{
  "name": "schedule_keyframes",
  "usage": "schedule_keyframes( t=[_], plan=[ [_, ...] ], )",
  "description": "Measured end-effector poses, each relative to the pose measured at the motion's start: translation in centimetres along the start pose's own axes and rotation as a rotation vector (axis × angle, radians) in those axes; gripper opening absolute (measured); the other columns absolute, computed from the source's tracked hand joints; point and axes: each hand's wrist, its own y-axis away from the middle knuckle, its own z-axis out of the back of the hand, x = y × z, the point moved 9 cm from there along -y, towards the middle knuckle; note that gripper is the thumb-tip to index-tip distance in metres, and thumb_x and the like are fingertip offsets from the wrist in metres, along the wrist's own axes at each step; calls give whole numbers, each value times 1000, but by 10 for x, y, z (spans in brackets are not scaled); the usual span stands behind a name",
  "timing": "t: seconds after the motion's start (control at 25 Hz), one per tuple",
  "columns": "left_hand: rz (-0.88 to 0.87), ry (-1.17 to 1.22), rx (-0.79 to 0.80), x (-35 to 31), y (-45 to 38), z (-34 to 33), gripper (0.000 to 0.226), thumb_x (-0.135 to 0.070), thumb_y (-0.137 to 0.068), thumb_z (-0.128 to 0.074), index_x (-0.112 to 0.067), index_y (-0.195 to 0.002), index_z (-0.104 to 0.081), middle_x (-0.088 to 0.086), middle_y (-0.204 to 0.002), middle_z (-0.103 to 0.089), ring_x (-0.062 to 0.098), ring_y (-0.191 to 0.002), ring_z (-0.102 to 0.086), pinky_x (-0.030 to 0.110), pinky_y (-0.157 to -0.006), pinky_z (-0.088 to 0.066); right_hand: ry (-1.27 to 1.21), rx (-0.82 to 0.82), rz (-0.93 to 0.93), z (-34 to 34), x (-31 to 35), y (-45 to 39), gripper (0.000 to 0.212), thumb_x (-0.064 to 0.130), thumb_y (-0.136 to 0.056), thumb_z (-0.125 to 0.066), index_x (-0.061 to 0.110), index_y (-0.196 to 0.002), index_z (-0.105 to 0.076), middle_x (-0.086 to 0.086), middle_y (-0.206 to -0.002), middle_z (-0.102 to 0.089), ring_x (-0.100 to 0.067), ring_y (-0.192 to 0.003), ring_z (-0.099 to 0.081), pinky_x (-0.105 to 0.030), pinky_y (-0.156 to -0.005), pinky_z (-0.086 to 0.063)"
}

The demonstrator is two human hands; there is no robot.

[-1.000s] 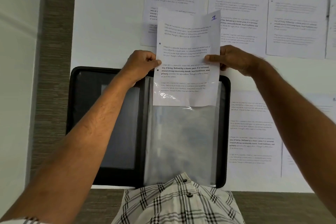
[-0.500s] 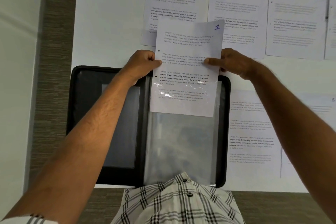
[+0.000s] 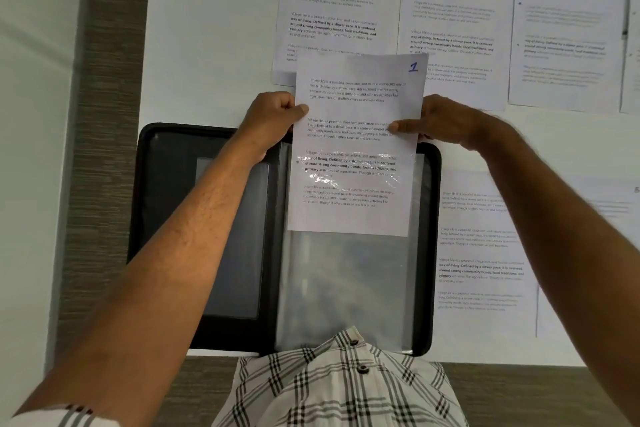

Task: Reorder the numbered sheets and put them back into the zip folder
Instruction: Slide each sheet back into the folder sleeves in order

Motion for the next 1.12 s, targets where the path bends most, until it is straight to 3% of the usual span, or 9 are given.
schedule_keyframes(
  t=[0.2,0.36,0.56,0.68,0.84,0.92,1.0,1.12],
  plan=[
    [-3,-90,79,-1,0,-5,22,-21,-96,-68,-2,-86,-62,-1,-75,-62,-4,-56,-52,14,-58,-45,-48,-109,85,7,9,4,30,30,-104,-62,17,-131,-68,9,-121,-72,9,-81,-70,-7,-61,-50],
    [-10,21,7,-2,0,0,31,-27,-96,-69,3,-105,-70,10,-101,-75,10,-79,-61,24,-72,-52,-33,-33,36,0,6,6,28,23,-101,-66,18,-129,-66,10,-116,-72,6,-81,-72,-10,-62,-53],
    [1,-63,25,1,1,-1,35,-24,-95,-69,10,-100,-65,13,-92,-71,12,-76,-58,26,-73,-48,-36,-115,69,5,10,6,24,30,-102,-66,19,-123,-67,12,-112,-71,10,-77,-70,-7,-60,-49],
    [-37,-157,69,-2,3,-7,28,-22,-93,-69,5,-102,-69,18,-105,-73,14,-83,-64,28,-77,-52,-16,-169,102,11,12,6,18,32,-104,-64,18,-113,-70,8,-107,-72,10,-73,-67,-6,-59,-46],
    [-25,-17,47,-2,6,-8,29,-32,-91,-73,-8,-107,-71,9,-104,-77,25,-101,-72,39,-93,-57,87,-102,49,6,8,3,23,33,-100,-68,13,-111,-73,3,-101,-75,-3,-76,-69,-15,-66,-49],
    [-17,29,-3,-1,5,-4,23,-31,-93,-72,-11,-106,-72,3,-99,-77,21,-94,-73,34,-89,-57,94,-65,30,3,7,4,23,32,-100,-70,13,-112,-73,4,-99,-75,-3,-75,-71,-14,-64,-50],
    [-24,-5,-24,-1,4,-2,14,-28,-94,-70,-15,-92,-70,-3,-84,-70,15,-75,-65,25,-75,-53,74,-30,22,0,8,4,17,28,-99,-70,14,-110,-72,6,-96,-75,0,-75,-72,-11,-61,-50],
    [-28,-91,14,-3,6,-5,25,-21,-92,-67,-17,-71,-53,-1,-69,-49,10,-62,-43,22,-59,-38,135,-46,37,2,12,3,19,32,-99,-70,16,-109,-73,7,-100,-75,-8,-85,-72,-15,-68,-51]
  ],
)
